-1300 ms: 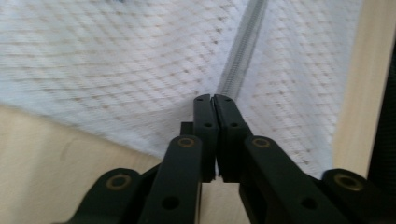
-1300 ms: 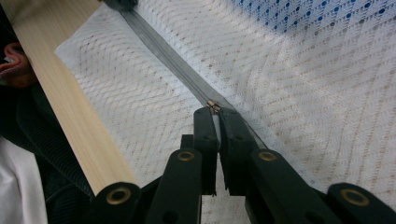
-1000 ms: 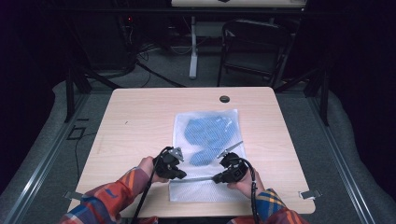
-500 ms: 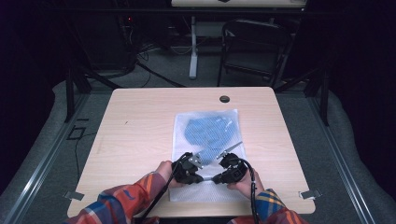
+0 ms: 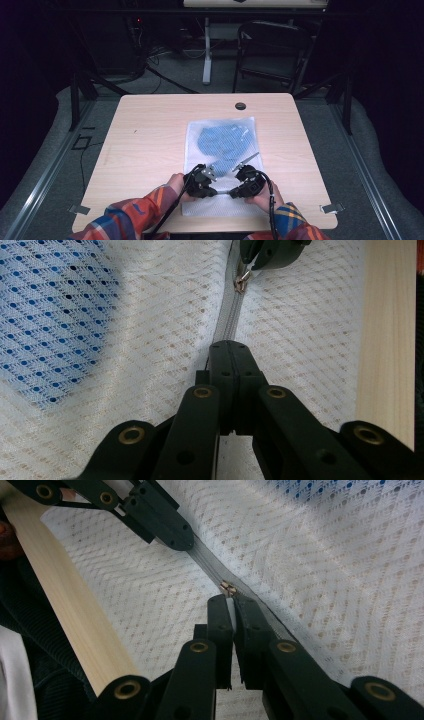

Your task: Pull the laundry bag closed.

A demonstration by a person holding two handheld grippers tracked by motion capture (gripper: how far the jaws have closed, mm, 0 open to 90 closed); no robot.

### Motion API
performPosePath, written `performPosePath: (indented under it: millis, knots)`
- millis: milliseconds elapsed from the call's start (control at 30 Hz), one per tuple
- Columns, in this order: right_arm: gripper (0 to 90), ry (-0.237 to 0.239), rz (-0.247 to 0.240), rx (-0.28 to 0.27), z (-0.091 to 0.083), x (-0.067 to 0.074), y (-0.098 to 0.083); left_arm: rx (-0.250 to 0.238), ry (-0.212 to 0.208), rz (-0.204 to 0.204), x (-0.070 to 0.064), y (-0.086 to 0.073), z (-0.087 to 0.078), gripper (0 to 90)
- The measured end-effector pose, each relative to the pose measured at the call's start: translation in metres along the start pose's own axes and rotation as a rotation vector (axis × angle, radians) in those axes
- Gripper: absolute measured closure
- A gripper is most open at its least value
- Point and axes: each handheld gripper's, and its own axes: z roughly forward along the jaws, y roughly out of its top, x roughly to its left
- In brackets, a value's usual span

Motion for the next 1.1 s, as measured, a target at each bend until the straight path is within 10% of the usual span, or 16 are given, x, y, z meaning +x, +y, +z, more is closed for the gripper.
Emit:
performPosePath:
  millis: [1100]
  knots:
    - [86.4, -0.054, 0.031, 0.004, 0.005, -0.007, 0.002, -0.006, -0.012, -0.009, 0.001, 0.0, 0.0, 90.0]
